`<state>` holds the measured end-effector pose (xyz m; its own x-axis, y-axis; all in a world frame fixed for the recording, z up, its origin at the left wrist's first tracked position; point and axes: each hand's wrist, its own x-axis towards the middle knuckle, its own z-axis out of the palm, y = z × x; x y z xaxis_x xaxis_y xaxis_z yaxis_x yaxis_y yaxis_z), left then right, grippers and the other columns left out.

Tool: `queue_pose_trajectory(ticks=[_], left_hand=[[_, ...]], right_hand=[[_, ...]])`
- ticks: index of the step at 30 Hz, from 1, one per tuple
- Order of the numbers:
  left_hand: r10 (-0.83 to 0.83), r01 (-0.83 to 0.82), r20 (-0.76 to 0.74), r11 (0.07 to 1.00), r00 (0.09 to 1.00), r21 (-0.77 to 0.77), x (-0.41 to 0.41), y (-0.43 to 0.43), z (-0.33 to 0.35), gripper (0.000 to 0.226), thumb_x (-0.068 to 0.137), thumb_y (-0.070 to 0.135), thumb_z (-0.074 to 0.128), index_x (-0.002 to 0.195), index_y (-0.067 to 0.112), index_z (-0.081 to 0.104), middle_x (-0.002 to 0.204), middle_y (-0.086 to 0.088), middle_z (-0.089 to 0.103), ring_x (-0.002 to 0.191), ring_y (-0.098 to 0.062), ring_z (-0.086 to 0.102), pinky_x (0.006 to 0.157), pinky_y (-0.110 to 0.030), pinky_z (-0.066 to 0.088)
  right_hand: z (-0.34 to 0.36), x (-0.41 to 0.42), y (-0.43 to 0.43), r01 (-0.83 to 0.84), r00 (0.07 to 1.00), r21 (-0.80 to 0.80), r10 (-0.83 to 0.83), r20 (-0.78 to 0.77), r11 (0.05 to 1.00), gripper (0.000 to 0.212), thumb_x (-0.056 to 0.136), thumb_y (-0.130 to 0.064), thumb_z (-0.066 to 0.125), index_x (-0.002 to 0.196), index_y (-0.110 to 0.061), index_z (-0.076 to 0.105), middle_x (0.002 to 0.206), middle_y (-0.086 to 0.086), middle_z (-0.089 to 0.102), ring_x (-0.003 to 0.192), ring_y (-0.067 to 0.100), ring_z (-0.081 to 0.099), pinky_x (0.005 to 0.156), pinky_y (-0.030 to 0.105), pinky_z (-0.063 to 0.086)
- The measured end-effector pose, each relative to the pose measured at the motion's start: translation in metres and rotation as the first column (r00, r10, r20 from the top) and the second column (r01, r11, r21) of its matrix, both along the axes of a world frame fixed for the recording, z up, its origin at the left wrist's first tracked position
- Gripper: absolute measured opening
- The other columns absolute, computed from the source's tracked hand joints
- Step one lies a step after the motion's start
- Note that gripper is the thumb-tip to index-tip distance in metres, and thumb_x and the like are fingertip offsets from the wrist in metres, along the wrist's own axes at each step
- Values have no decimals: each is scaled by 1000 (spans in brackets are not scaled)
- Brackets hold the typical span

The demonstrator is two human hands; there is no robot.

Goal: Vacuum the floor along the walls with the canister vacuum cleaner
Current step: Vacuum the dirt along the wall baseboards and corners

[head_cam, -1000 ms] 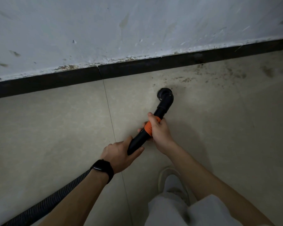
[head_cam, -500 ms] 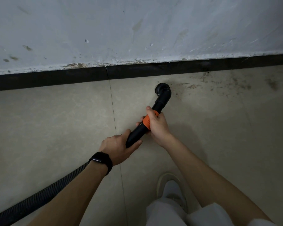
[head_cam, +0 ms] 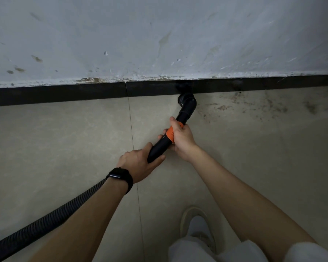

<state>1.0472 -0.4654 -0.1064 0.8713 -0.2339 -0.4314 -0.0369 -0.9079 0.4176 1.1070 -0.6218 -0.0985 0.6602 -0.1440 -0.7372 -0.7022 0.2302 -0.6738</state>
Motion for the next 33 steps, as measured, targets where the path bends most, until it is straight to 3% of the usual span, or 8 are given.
queue_pose_trajectory(ticks=[10, 14, 18, 22, 26, 28, 31, 33], left_hand=[[170, -177, -128, 983, 977, -41, -14, 63, 1, 45, 87, 76, 37, 101, 33, 41, 71, 4, 60, 64, -17, 61, 63, -34, 54], [266, -270, -129, 963, 955, -18, -35, 116, 3, 42, 87, 75, 38, 96, 33, 40, 71, 5, 59, 64, -18, 60, 60, -32, 50], [378, -382, -132, 924, 917, -6, -59, 169, 2, 42, 88, 72, 42, 95, 31, 41, 73, 4, 60, 67, -19, 60, 57, -30, 44], [502, -519, -215, 855, 838, -26, -74, 211, 16, 39, 88, 69, 47, 94, 31, 43, 74, 4, 61, 66, -17, 61, 62, -34, 52], [636, -669, -280, 743, 719, -32, -92, 231, 79, 38, 87, 68, 52, 92, 30, 46, 77, 1, 63, 67, -17, 62, 66, -35, 55], [679, -699, -248, 715, 691, 14, -101, 239, 132, 41, 87, 69, 50, 91, 29, 47, 75, 3, 62, 65, -15, 60, 61, -31, 51], [725, -752, -271, 659, 633, 5, -117, 245, 221, 38, 86, 70, 51, 93, 33, 47, 74, 8, 61, 62, -13, 57, 55, -28, 46], [727, -767, -314, 642, 611, -5, -129, 243, 276, 41, 83, 72, 51, 96, 33, 49, 78, 6, 65, 70, -18, 63, 62, -30, 52]], right_hand=[[-3, 5, 66, -110, 991, -4, 109, -77, 994, 40, 102, -40, 61, 125, -12, 44, 91, 12, 66, 72, 30, 76, 69, 43, 63], [-8, 0, 121, -220, 971, 43, 223, -89, 974, 41, 102, -39, 62, 125, -11, 42, 93, 14, 67, 76, 33, 76, 69, 44, 63], [-10, -8, 182, -383, 919, 37, 385, -89, 923, 47, 101, -44, 62, 124, -9, 42, 99, 15, 71, 92, 36, 77, 83, 58, 62], [-1, -10, 234, -461, 873, 55, 464, -151, 886, 48, 100, -43, 63, 127, -10, 41, 112, 19, 70, 98, 36, 75, 82, 57, 62], [65, -9, 277, -601, 743, 117, 606, -283, 791, 43, 99, -47, 65, 114, -11, 48, 116, 17, 62, 91, 32, 70, 62, 43, 62], [113, -24, 293, -593, 728, 145, 605, -324, 792, 45, 94, -50, 70, 111, -13, 51, 111, 15, 65, 88, 31, 71, 65, 40, 60], [194, -61, 314, -440, 784, 266, 511, -351, 858, 40, 90, -41, 78, 110, -13, 58, 91, 9, 73, 79, 28, 74, 84, 39, 56], [250, -83, 321, -258, 866, 284, 352, -356, 923, 29, 90, -24, 79, 100, -9, 57, 74, 8, 67, 65, 26, 70, 77, 40, 57]])
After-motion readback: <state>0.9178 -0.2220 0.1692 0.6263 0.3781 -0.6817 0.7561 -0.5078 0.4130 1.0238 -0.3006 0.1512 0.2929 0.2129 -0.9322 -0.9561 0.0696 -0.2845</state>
